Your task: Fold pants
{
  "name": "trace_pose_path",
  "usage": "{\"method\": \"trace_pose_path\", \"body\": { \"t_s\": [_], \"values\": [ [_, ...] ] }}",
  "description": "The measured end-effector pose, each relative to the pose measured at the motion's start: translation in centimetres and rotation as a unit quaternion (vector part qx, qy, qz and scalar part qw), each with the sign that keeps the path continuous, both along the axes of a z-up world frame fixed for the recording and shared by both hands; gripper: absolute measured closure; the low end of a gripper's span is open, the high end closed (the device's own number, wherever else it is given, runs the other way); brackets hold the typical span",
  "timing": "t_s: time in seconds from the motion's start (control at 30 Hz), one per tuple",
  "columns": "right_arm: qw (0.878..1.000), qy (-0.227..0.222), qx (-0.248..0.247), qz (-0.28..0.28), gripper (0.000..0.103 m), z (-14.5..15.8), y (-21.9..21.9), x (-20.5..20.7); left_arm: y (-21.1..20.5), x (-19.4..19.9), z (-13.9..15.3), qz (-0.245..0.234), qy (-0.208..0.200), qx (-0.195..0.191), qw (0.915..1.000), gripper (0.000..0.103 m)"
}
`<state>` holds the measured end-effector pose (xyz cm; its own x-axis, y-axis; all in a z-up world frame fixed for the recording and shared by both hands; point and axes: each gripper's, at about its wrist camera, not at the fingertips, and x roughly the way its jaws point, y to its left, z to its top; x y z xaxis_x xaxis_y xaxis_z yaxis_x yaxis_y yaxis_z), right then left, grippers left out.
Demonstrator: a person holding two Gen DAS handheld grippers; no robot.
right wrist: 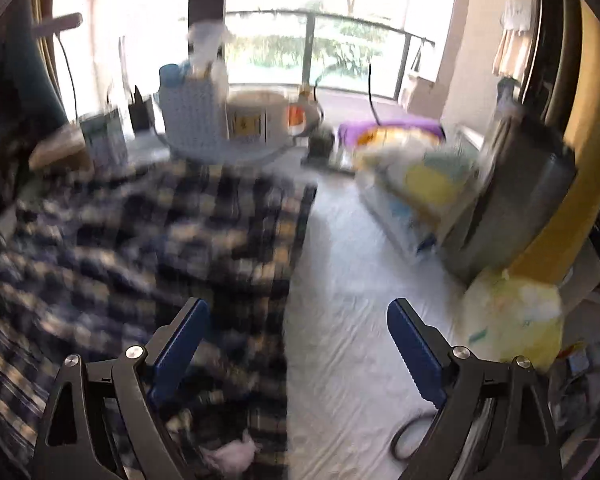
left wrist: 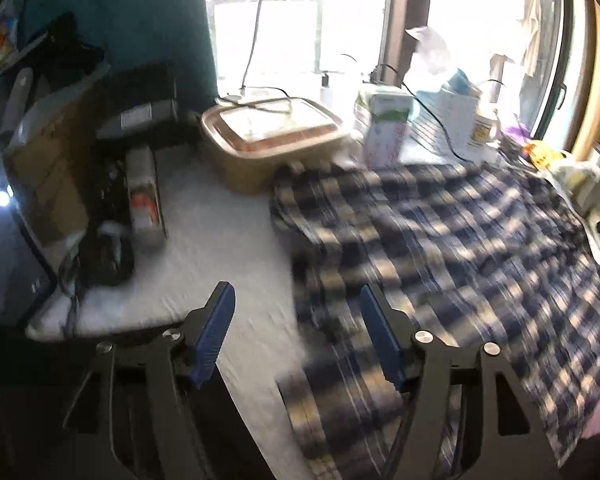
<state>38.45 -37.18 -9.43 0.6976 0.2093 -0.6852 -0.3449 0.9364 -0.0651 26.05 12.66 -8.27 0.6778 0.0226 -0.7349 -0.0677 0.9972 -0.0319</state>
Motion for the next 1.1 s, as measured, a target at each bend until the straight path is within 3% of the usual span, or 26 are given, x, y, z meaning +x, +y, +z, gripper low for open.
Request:
{"method": "trace_pose_path", "body": {
  "t_s": [0.1, 0.23, 0.37, 0.4, 0.43, 0.53, 0.63, 0.83, 0.97, 1.07, 1.1],
  "values": [
    [1.000, -0.004, 0.009, 0.016, 0.011, 0.5, 1.1, 3.6, 0.6, 3.0, -0.4, -0.007, 0.006, -0.011, 0.9999, 0.038],
    [0.997, 0.047, 0.052, 0.022, 0.012, -0.9, 1.7, 10.2, 0.5, 6.3, -2.4, -0.002, 0.041, -0.027, 0.9988, 0.038],
    [0.996, 0.076, 0.024, 0.028, 0.031, -3.1, 3.0, 14.0, -0.7, 6.5, -3.5, -0.021, 0.046, -0.028, 0.9983, 0.039],
    [0.996, 0.080, 0.019, 0.030, 0.035, -3.5, 3.4, 14.5, -1.2, 6.3, -3.7, -0.030, 0.043, -0.023, 0.9984, 0.046],
    [0.996, 0.086, 0.011, 0.035, 0.043, -4.1, 3.9, 15.0, -1.4, 6.4, -3.9, -0.034, 0.043, -0.018, 0.9983, 0.062],
    [0.995, 0.090, -0.002, 0.038, 0.065, -5.1, 4.9, 15.5, -2.0, 6.7, -5.0, -0.035, 0.057, 0.008, 0.9978, 0.097],
    [0.997, 0.076, -0.013, 0.030, 0.077, -5.2, 5.7, 15.7, -2.9, 6.3, -4.9, -0.042, 0.048, 0.051, 0.9966, 0.101],
    [0.998, 0.054, -0.039, 0.021, 0.078, -4.5, 6.7, 15.9, -1.4, 6.0, -4.9, -0.010, 0.053, 0.045, 0.9975, 0.101],
    [0.998, 0.052, -0.045, 0.008, 0.077, -4.5, 7.1, 15.8, 1.5, 5.3, -4.7, 0.060, 0.059, 0.061, 0.9946, 0.101],
    [0.997, 0.050, -0.050, 0.000, 0.060, -4.4, 7.1, 15.0, 2.8, 4.2, -4.1, 0.069, 0.056, 0.057, 0.9944, 0.101],
    [0.998, 0.045, -0.051, -0.001, 0.039, -4.2, 7.0, 14.6, 2.7, 3.7, -3.8, 0.066, 0.053, 0.061, 0.9945, 0.101]
  ]
}}
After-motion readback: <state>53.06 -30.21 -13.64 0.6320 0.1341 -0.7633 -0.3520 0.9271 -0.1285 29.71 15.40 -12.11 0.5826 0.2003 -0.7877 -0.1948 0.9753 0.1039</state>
